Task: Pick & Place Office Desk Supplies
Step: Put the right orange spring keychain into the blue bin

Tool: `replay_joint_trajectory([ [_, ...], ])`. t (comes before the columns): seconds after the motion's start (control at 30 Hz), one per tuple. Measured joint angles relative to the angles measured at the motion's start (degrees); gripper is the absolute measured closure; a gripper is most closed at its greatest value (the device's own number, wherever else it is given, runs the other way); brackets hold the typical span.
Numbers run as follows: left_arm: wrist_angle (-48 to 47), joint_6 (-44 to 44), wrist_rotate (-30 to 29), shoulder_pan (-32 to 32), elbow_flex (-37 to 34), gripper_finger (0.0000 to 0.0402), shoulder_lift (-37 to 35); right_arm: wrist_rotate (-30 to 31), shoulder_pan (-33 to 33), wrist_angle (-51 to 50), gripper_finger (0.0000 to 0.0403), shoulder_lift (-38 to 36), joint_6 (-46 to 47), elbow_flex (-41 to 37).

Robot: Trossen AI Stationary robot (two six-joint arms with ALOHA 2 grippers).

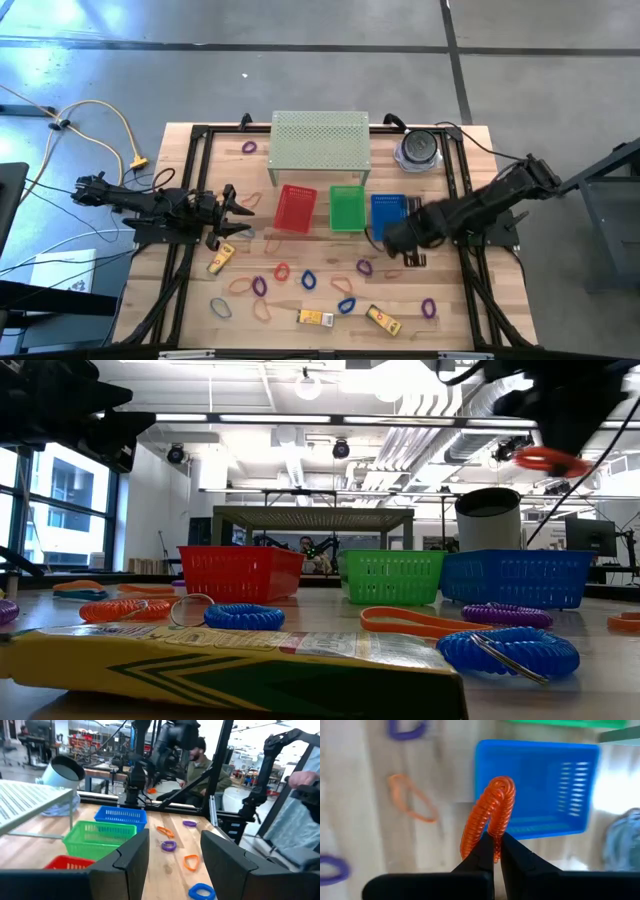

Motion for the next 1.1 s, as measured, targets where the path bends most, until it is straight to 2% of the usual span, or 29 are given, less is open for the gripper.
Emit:
replay_joint_trajectory([
  [0.17,0.0,-0.2,0.0,0.0,0.0,0.0228,0.0,-0.1,-9.1,1.8,0.0399,-1.2,-6.9,-0.1],
  [0.3,0.0,-0.3,0.0,0.0,0.0,0.0228,0.0,-2.8,-15.6,5.3,0.0399,-1.4,-10.7,-0.9],
  [0.5,0.0,-0.4,-0.1,0.0,0.0,0.0228,0.0,-7.6,-21.8,12.3,0.0399,-1.3,-14.5,-7.5],
  [0.73,0.0,-0.1,-0.7,0.0,0.0,0.0228,0.0,-8.9,-25.2,20.8,0.0399,-0.4,-17.1,-12.4],
  [1.1,-0.1,0.0,-0.7,0.0,0.0,0.0228,0.1,-7.6,-26.6,21.5,0.0399,7.7,-17.5,-13.4],
])
